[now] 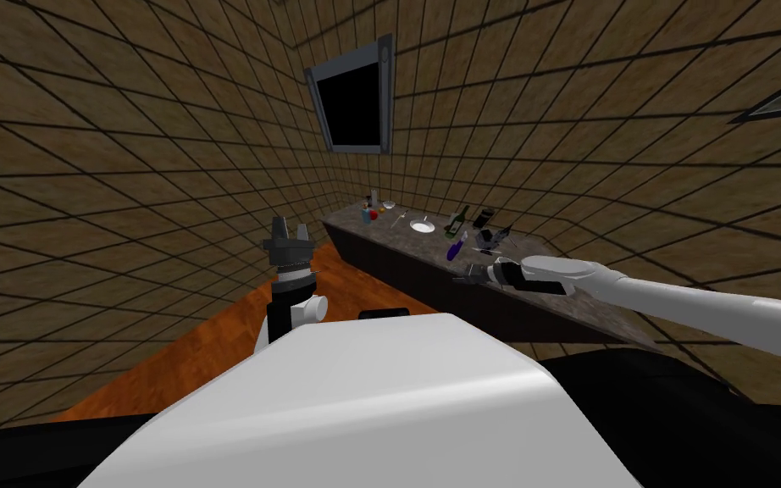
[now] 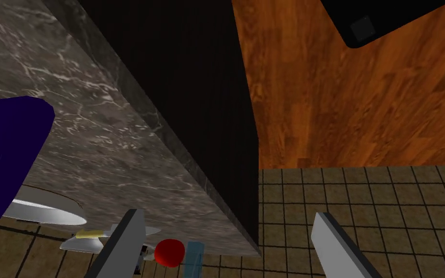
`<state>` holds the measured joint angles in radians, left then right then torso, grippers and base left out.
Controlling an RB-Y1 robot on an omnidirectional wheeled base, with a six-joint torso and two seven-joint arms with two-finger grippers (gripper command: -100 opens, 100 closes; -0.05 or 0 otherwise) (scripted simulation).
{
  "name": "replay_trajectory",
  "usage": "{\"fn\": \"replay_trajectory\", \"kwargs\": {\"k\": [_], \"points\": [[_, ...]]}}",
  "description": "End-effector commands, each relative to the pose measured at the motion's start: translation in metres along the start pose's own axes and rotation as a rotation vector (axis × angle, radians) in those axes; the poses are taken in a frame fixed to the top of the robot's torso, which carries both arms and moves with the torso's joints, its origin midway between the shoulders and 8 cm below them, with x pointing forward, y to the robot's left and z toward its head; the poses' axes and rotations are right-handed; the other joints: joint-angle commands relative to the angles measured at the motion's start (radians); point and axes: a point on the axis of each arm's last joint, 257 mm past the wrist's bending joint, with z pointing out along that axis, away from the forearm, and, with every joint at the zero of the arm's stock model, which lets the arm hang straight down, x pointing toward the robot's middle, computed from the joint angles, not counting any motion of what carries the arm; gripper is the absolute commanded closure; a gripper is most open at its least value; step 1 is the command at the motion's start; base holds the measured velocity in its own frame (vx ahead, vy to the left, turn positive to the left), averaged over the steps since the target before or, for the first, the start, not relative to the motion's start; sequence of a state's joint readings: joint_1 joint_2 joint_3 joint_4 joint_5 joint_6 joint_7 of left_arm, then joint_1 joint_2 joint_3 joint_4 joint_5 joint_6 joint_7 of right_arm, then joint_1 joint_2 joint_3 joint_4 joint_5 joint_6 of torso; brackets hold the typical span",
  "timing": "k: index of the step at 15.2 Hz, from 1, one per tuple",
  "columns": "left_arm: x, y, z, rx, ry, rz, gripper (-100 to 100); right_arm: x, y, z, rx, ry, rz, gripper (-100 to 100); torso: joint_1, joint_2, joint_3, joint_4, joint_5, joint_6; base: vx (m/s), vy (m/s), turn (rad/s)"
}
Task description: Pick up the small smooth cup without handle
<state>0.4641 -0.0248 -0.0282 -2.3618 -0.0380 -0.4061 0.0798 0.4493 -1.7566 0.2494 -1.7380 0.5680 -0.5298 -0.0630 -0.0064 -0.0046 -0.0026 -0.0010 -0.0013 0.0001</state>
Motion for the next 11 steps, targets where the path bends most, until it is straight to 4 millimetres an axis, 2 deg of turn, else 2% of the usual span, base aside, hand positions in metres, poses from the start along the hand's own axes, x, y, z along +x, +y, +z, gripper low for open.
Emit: {"fn": "replay_trajectory", "kwargs": {"k": [1,2,4,5,6,7,10,11], "points": [[0.000,0.000,0.000,0.000,0.000,0.000,0,0.004,-0.007,-0.005,0.013,0.031,-0.026,-100,0.000,0.000,0.000,0.000,0.000,0.000,0.049,-0.057,-0.011],[0.000,0.000,0.000,0.000,0.000,0.000,0,0.017,-0.021,-0.014,0.039,0.087,-0.072,-100,0.001,0.001,0.000,0.000,0.000,0.000,0.054,-0.069,-0.042],[0.000,0.000,0.000,0.000,0.000,0.000,0,0.016,-0.022,-0.016,0.040,0.093,-0.078,-100,0.000,0.001,0.000,0.000,0.000,0.000,0.053,-0.072,-0.031],[0.000,0.000,0.000,0.000,0.000,0.000,0,0.028,-0.037,-0.027,0.065,0.155,-0.129,-100,0.001,0.001,0.001,0.000,0.000,0.000,0.052,-0.068,-0.045],[0.000,0.000,0.000,0.000,0.000,0.000,0,0.028,-0.037,-0.027,0.065,0.155,-0.129,-100,0.001,0.001,0.001,0.000,0.000,0.000,0.059,-0.084,-0.046],[0.000,0.000,0.000,0.000,0.000,0.000,0,0.039,-0.050,-0.039,0.087,0.213,-0.174,-100,0.000,0.001,0.001,0.000,0.000,0.000,0.060,-0.094,-0.053],[0.000,0.000,0.000,0.000,0.000,0.000,0,0.039,-0.050,-0.039,0.087,0.214,-0.176,-100,-0.001,0.001,0.000,0.000,-0.001,0.000,0.055,-0.078,-0.021],[0.000,0.000,0.000,0.000,0.000,0.000,0,0.050,-0.062,-0.051,0.106,0.272,-0.221,-100,0.000,0.002,0.001,0.000,0.000,0.000,0.051,-0.072,-0.036]]}}
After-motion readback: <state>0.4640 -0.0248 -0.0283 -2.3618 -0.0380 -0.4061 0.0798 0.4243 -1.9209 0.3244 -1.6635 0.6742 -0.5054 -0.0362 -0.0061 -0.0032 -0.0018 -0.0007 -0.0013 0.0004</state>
